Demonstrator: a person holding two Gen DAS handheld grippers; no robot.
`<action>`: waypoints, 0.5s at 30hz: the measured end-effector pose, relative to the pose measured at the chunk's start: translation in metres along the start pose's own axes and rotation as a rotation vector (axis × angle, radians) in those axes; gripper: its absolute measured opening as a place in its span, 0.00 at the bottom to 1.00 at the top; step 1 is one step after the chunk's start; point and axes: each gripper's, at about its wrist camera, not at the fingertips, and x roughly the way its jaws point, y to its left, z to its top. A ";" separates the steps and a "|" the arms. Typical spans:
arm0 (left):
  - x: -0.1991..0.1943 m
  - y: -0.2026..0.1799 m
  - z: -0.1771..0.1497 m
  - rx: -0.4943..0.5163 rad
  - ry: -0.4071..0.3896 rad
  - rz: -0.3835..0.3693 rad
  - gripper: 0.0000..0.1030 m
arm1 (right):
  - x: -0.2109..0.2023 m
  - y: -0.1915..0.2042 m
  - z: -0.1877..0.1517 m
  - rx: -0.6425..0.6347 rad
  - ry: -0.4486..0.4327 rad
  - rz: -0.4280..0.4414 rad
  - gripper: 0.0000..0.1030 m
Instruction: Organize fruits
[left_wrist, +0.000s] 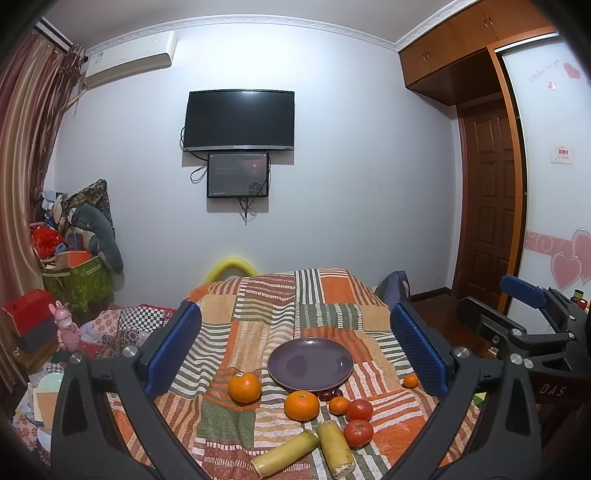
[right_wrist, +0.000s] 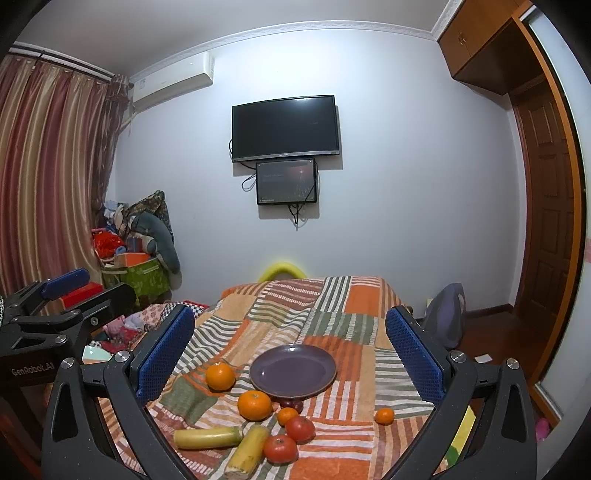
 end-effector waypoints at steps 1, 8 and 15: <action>0.001 0.000 -0.001 0.000 0.000 0.001 1.00 | 0.000 0.000 0.000 0.000 0.000 0.000 1.00; 0.002 0.001 -0.002 -0.006 0.002 -0.001 1.00 | -0.001 0.000 0.000 -0.002 -0.004 0.001 1.00; 0.002 0.002 -0.002 -0.006 0.001 -0.004 1.00 | -0.003 0.001 0.000 -0.001 -0.016 0.001 1.00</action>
